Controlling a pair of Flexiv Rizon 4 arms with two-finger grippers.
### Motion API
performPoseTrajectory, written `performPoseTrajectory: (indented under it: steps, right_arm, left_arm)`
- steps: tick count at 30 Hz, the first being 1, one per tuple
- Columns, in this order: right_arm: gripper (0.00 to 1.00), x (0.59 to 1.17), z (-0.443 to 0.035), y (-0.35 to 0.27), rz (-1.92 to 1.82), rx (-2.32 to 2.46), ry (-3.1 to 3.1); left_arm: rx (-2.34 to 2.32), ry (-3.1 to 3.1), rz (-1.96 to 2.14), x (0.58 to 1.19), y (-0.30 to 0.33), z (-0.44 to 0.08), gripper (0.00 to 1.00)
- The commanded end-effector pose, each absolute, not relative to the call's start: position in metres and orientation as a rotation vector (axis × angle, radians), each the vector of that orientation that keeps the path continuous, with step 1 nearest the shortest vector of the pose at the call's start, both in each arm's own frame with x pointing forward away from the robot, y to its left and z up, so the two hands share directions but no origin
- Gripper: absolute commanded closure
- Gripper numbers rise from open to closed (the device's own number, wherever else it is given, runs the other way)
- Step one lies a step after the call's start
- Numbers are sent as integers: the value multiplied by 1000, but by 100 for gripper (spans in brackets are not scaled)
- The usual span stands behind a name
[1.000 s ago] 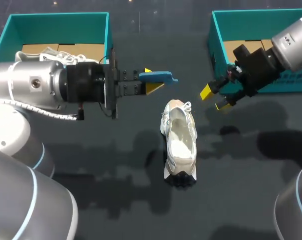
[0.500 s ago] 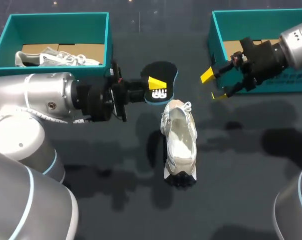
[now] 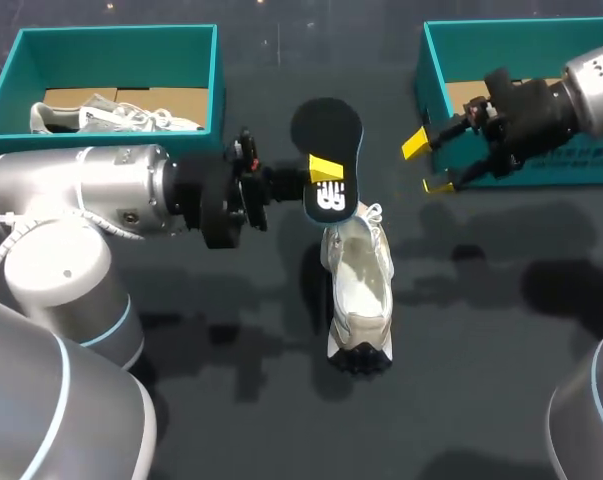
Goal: Take the shoe out of the shoebox, open the shoe tongue, remove and reinsert the insole, then place the shoe into the shoebox
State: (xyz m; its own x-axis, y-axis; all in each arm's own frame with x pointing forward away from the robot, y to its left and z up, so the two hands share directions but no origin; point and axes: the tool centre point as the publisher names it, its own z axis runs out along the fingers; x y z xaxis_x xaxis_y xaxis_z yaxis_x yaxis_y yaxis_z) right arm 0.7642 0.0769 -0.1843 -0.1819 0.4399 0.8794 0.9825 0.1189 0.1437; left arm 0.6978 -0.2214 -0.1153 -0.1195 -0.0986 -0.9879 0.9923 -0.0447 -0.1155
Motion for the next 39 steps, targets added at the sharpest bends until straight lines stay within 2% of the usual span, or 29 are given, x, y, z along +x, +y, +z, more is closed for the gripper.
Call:
performPoseTrajectory:
  steps: [1, 14, 39]
  right_arm:
    - [0, 768, -183, 74, -1045, -1317, -1704]
    - [0, 771, -178, 79, -1057, -1243, -1626]
    - [0, 765, -173, 122, -1127, -1216, -1480]
  left_arm:
    - [1113, 1178, -1370, 705, -231, -126, 100]
    - [1151, 1213, -1331, 710, -235, -135, 100]
    - [1230, 1201, -1167, 737, -288, -175, 100]
